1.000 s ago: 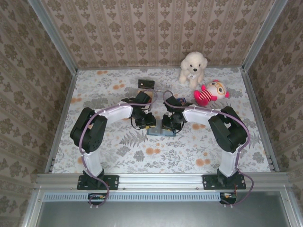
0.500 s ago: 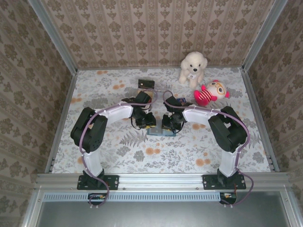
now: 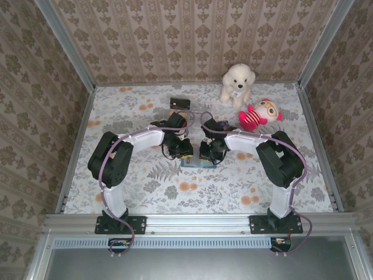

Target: Take the credit cards out of the card holder

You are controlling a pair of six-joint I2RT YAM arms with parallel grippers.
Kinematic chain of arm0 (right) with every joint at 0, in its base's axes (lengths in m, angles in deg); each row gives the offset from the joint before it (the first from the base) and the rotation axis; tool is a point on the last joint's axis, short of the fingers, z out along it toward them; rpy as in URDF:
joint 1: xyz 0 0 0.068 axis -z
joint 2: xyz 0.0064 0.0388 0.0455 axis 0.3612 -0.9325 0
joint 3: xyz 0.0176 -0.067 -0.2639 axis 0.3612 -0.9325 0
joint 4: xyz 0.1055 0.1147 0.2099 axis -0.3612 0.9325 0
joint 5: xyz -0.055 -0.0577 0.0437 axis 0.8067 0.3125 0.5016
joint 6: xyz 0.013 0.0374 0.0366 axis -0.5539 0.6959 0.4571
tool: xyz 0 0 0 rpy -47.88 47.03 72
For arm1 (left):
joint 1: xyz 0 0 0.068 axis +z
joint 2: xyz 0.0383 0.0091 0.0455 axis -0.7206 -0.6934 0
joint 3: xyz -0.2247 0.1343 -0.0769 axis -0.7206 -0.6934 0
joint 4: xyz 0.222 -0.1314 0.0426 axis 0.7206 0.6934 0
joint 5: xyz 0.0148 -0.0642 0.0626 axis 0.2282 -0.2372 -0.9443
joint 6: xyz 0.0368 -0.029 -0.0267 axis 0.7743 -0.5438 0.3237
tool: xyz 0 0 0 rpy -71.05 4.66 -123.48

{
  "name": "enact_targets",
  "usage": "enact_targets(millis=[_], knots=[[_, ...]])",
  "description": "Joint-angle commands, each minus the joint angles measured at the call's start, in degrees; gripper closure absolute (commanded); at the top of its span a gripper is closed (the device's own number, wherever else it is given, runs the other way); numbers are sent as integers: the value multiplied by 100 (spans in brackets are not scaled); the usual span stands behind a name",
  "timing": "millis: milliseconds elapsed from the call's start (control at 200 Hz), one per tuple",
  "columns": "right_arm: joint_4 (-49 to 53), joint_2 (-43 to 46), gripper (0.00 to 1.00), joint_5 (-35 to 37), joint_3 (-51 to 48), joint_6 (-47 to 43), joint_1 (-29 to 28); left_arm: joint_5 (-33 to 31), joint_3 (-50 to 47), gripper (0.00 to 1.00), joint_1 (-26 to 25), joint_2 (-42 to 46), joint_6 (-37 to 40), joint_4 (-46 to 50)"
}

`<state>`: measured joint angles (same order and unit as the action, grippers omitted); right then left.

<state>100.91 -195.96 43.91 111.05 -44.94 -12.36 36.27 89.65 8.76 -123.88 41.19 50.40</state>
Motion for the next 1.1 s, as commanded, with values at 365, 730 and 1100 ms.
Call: enact_targets(millis=[365, 730, 1100], knots=[[66, 315, 92, 95, -243, 59, -39, 673, -53, 82, -19, 63, 100, -529], [238, 1670, 88, 898, -669, 579, 158, 1314, 61, 69, -135, -251, -212, -1254], [56, 2758, 75, 1800, -1343, 1009, 356, 1204, 627, 65, -425, -818, -170, -1048]])
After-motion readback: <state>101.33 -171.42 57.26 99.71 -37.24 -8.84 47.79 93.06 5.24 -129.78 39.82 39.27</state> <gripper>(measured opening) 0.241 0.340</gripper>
